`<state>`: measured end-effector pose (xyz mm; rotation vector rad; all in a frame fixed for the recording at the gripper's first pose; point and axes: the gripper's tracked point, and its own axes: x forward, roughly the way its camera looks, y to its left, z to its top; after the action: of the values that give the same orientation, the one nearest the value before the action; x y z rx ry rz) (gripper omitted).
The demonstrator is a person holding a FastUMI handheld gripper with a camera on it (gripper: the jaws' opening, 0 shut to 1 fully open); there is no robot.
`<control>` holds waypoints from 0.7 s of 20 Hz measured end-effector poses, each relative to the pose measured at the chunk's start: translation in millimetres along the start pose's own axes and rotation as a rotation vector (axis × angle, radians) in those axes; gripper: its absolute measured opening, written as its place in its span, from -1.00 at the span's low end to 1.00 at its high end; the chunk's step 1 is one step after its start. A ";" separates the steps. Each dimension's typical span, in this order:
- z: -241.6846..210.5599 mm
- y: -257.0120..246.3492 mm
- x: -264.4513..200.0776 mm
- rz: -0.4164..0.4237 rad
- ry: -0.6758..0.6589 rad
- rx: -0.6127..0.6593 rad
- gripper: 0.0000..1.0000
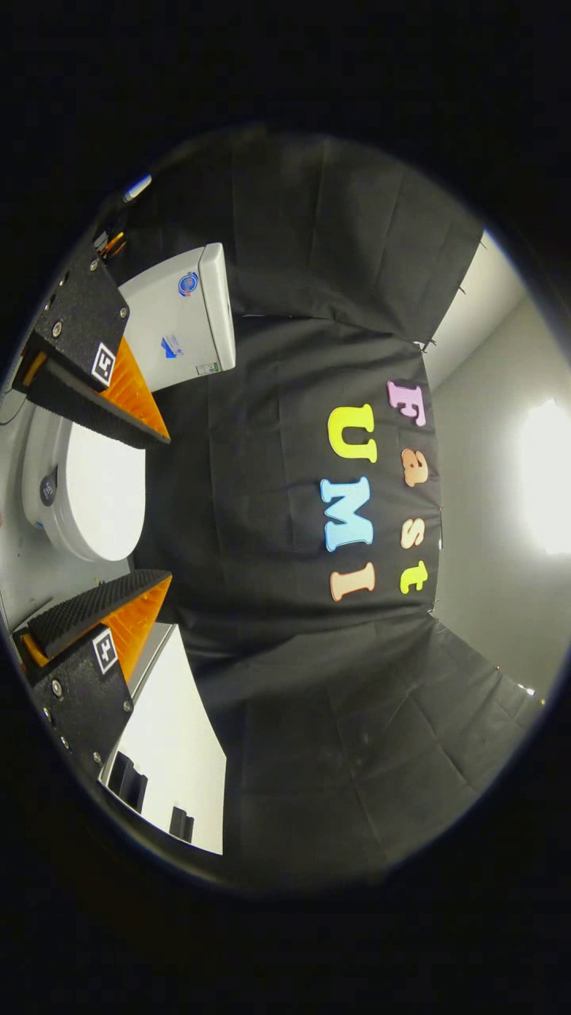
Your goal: Open the toilet lid.
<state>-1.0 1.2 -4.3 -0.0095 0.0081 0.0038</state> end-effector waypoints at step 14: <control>-5.8 6.7 -1.8 0.009 0.010 0.003 0.89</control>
<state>-2.9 7.8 -10.1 -0.0060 0.0181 0.0125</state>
